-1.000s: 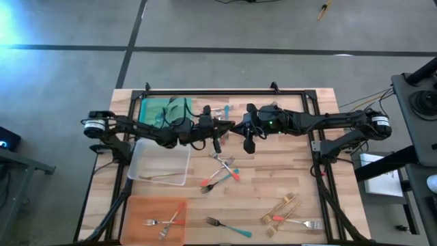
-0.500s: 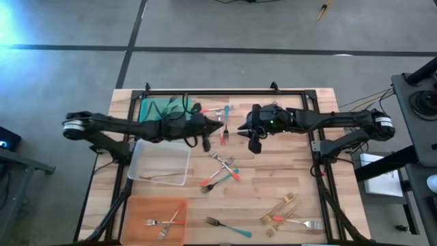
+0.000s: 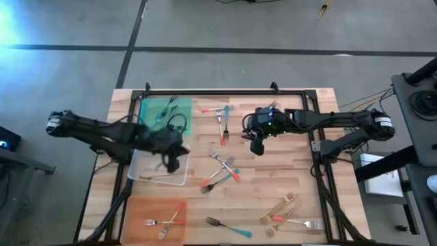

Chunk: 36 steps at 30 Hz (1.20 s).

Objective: Sort silverware by color (type)
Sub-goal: Put the orange fork into the orange bin

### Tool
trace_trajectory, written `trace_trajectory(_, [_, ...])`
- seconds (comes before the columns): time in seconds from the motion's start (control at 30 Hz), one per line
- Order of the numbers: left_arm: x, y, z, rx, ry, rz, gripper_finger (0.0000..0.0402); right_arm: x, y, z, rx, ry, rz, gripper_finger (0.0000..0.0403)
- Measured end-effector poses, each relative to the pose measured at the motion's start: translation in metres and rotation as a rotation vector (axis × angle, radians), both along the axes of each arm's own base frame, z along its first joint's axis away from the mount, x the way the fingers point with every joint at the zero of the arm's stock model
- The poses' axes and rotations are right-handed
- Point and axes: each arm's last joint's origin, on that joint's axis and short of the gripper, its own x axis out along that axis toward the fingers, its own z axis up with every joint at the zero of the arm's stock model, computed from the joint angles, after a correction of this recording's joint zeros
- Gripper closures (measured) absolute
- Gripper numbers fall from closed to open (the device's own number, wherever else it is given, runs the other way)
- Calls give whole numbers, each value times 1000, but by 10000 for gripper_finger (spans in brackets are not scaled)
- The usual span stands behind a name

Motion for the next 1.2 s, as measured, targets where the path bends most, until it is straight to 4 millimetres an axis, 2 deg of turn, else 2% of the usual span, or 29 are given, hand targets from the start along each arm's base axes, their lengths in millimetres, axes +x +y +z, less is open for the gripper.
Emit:
trace_trajectory(0.07, [-4,-17,3,-35,3,-51,401,0,0,0,0,3,0,307])
trace_trajectory(0.27, [-12,-58,20,-191,79,-402,401,0,0,-1,-6,9,7,314])
trace_trajectory(0.37, [-14,-70,25,-181,89,-432,401,0,0,-1,-22,11,21,313])
trace_trajectory(0.47, [-12,-78,25,-204,117,-376,401,0,0,-1,-27,13,25,312])
trace_trajectory(0.57, [-10,-82,13,-261,212,-284,401,-1,0,-1,-35,15,32,315])
trace_trajectory(0.73, [-9,-96,-17,-409,448,-150,401,-1,0,-4,-36,23,34,321])
trace_trajectory(0.87, [-4,-117,-34,-461,543,-124,402,-2,0,-5,-25,29,25,321])
trace_trajectory(1.03, [2,-145,-56,-446,599,-147,402,-2,0,-7,6,32,0,317])
trace_trajectory(1.2, [7,-155,-76,-418,679,-168,400,-5,1,-10,40,78,-25,317])
